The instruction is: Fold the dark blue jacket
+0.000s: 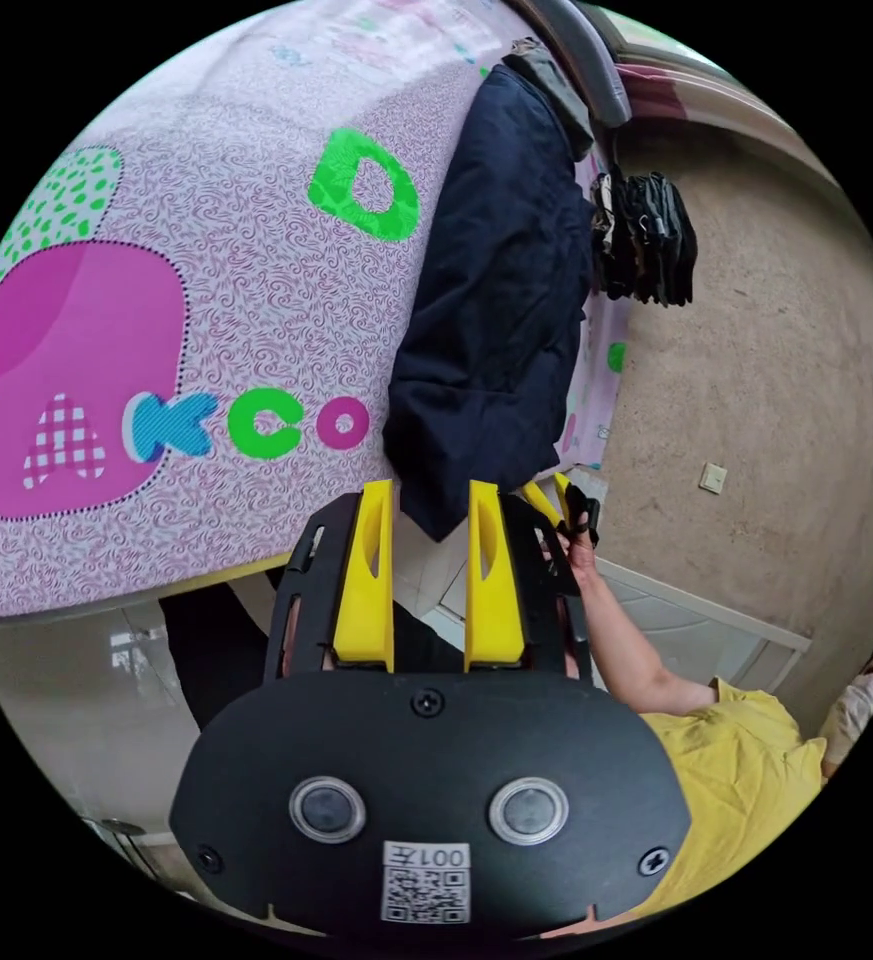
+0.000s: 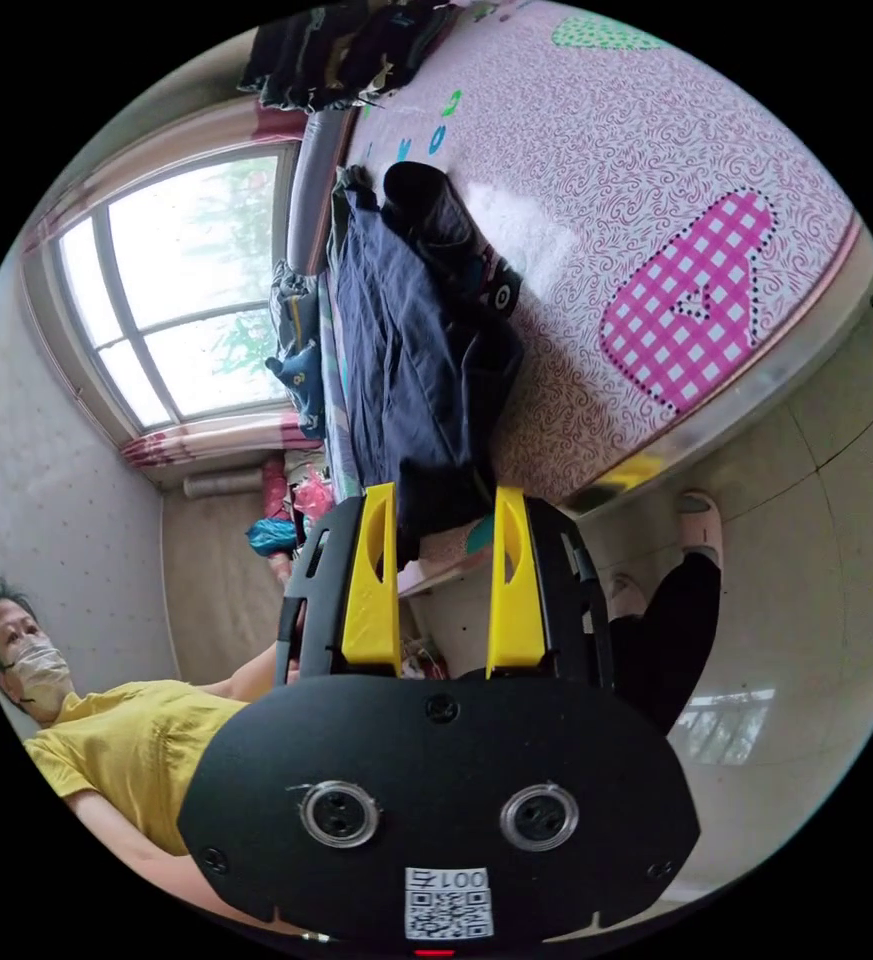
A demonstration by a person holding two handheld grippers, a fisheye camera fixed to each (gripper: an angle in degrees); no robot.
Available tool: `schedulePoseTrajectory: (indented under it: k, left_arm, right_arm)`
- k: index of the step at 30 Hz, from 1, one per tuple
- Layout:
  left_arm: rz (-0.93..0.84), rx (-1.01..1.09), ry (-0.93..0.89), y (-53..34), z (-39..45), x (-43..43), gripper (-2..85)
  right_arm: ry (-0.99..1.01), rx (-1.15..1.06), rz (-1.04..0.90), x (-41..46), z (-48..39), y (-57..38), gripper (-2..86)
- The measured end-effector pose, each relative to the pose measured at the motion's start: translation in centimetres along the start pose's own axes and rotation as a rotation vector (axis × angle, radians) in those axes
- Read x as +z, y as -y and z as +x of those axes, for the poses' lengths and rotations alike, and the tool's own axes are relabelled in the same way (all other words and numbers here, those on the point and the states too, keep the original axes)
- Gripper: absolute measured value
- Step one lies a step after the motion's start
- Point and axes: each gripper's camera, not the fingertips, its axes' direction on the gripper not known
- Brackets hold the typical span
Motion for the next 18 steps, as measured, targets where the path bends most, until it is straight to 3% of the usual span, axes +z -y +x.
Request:
schedulePoseTrajectory:
  k: [4,14,18]
  left_arm:
    - [-0.033,-0.019,0.084,1.8,0.8,1.5,7.9]
    - [-0.031,-0.069,0.074,1.9,0.9,1.4,7.4]
    - [-0.031,-0.065,-0.056,1.5,0.9,1.3,-0.3]
  right_arm:
    - [-0.013,0.014,-0.064,1.0,1.6,1.8,13.2]
    - [0.054,0.008,-0.186,4.8,5.3,4.8,7.5]
    - [0.059,-0.022,-0.183,5.2,6.1,4.8,5.0]
